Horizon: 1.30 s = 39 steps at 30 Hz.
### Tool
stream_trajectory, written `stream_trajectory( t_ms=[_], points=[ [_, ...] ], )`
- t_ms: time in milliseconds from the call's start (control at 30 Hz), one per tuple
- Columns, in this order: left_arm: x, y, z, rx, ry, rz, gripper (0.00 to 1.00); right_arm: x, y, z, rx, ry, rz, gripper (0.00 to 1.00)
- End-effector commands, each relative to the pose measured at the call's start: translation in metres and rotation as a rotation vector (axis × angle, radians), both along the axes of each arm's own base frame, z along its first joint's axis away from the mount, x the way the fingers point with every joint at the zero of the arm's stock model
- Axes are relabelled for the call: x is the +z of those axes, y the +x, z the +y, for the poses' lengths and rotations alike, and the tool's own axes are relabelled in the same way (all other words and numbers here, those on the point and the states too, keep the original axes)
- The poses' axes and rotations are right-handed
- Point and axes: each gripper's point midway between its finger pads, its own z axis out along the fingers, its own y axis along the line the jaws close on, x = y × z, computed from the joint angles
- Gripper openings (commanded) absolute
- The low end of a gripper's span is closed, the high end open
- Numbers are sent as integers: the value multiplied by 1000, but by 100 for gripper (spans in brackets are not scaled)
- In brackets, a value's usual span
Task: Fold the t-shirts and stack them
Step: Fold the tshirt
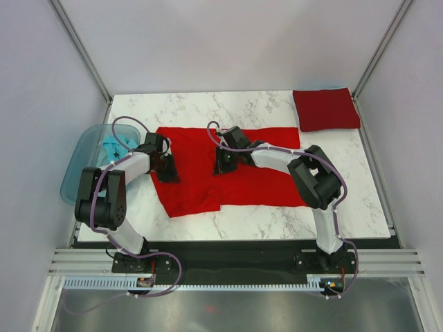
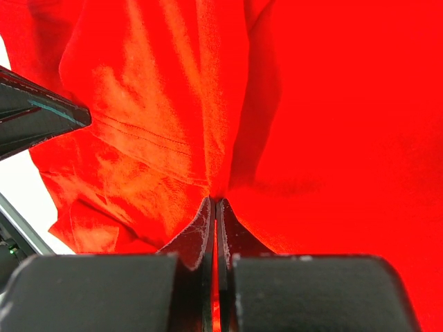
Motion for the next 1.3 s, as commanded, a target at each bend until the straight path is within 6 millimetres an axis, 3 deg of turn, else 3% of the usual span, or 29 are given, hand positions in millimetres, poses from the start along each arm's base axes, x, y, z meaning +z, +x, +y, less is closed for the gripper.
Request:
stream_trajectory(
  t_ms=[0,733,1133,1267],
  points=[
    [10,17,-5,-19,-18,-60,2,21,3,5,7,36,-44,0],
    [61,0,12,-10,63,-77,2,36,-1,12,-40,102,31,0],
    [36,-18,33,-17,182,12,2,16,-17,14,-43,134,119,1],
    [30,-17,36,-18,202,31,2,18,-15,19,-39,167,111,16]
  ],
)
